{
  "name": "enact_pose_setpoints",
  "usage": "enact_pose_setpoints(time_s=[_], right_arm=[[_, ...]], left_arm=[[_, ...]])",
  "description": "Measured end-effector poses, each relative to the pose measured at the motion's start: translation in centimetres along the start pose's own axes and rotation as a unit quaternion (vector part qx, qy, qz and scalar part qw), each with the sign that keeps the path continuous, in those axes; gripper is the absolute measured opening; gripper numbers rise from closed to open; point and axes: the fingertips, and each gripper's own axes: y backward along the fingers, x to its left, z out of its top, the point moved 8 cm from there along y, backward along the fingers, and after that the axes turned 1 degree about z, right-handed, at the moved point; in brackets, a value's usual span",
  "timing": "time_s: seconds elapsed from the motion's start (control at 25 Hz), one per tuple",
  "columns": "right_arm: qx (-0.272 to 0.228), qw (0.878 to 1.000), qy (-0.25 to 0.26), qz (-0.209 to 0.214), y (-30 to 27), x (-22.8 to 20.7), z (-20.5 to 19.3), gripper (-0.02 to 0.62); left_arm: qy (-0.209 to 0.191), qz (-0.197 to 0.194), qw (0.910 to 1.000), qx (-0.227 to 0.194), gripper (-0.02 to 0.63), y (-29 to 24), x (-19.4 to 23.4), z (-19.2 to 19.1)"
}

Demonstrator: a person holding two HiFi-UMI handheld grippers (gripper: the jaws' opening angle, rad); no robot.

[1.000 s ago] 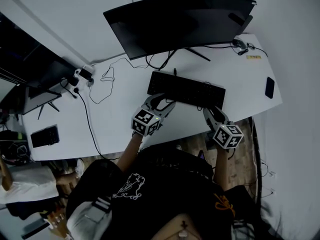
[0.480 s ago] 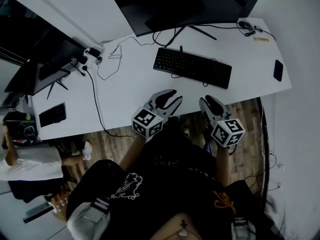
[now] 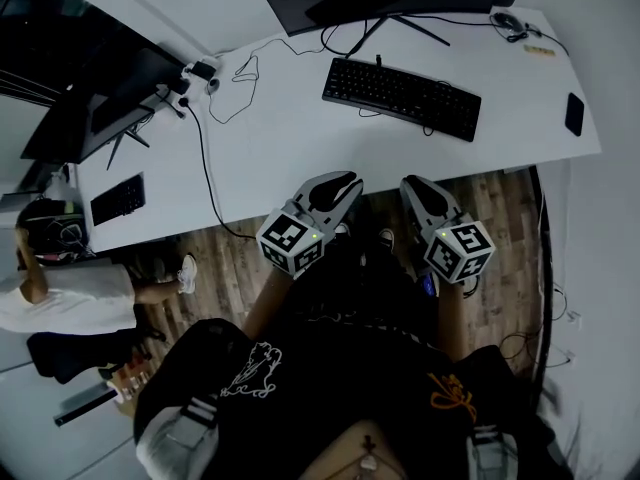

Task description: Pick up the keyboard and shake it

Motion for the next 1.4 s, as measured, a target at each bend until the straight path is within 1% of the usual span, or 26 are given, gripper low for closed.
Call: enact_pose_setpoints(time_s=[0.16,0.28,0.48,0.88,1.16,1.4], right_arm=[[-0.004,1.0,0.008,0.003,-0.2,1.7,-0.2,0.031],[-0.007,1.0,0.015,0.004,-0.2,3.3,-0.3,0.021],[-0.013,1.0,0.025,0.0,-1.0,7.0,-1.5,0.014],[-0.021,0.998,0.052,-0.017,-1.0,15.2,-5.4,0.013],[-0.017,0.997,0.071,-0.021,-1.1,19.1,-7.3,0.012],[-0.015,0.995,0.09,-0.028,-0.9,21.3,-8.4,0.012]], left_arm=[[-0.005,-0.002,1.0,-0.004,0.065,1.3,0.1,0.2],[-0.018,-0.011,0.9998,-0.005,0.061,2.4,-0.1,0.7],[-0.042,-0.02,0.9989,-0.007,0.053,6.0,0.4,1.0],[-0.034,-0.033,0.9989,-0.006,0.038,13.5,1.3,-1.7],[-0.026,-0.04,0.9988,-0.015,0.037,17.4,1.2,-3.1],[-0.024,-0.049,0.9982,-0.026,0.037,19.5,0.9,-3.7]])
